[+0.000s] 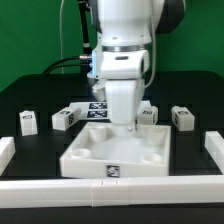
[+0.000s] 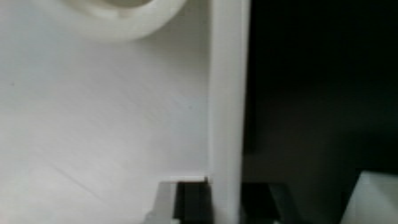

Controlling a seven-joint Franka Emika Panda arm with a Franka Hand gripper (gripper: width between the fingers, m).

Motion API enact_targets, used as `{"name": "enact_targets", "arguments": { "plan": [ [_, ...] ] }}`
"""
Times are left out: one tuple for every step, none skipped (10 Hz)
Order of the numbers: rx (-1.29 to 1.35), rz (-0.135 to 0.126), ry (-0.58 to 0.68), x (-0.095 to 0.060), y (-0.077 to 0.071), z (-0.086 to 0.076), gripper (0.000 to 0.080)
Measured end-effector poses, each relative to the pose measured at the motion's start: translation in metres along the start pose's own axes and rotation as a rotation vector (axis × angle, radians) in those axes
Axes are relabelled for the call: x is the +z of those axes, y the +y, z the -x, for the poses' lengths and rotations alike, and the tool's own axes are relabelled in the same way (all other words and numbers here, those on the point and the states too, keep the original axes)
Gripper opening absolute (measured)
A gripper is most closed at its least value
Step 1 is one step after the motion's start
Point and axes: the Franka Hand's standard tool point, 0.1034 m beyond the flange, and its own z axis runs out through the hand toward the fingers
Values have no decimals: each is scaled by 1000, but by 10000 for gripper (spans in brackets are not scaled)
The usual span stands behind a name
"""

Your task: Assemble one leg

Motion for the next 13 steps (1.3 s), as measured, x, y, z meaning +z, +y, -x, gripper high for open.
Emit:
{"name": "enact_targets", "arguments": {
  "plan": [
    [-24, 4, 4, 1, 6, -15, 58],
    [-30, 11, 8, 1, 14, -26, 58],
    [-41, 2, 5, 2, 14, -31, 59],
    [-36, 3, 5, 1, 14, -29, 59],
    [-34, 3, 5, 1, 14, -28, 59],
    [-46, 3, 5, 1, 14, -28, 59],
    [-92, 6, 2, 1, 15, -29, 59],
    [-154, 11, -4, 2, 18, -37, 59],
    [-186, 4, -9, 2, 20, -44, 59],
    [-194, -8, -14, 2, 20, -48, 59],
    [-190, -8, -13, 2, 19, -47, 59],
    [-189, -8, -13, 2, 20, -47, 59],
    [-188, -9, -14, 3, 19, -46, 59]
  ]
}}
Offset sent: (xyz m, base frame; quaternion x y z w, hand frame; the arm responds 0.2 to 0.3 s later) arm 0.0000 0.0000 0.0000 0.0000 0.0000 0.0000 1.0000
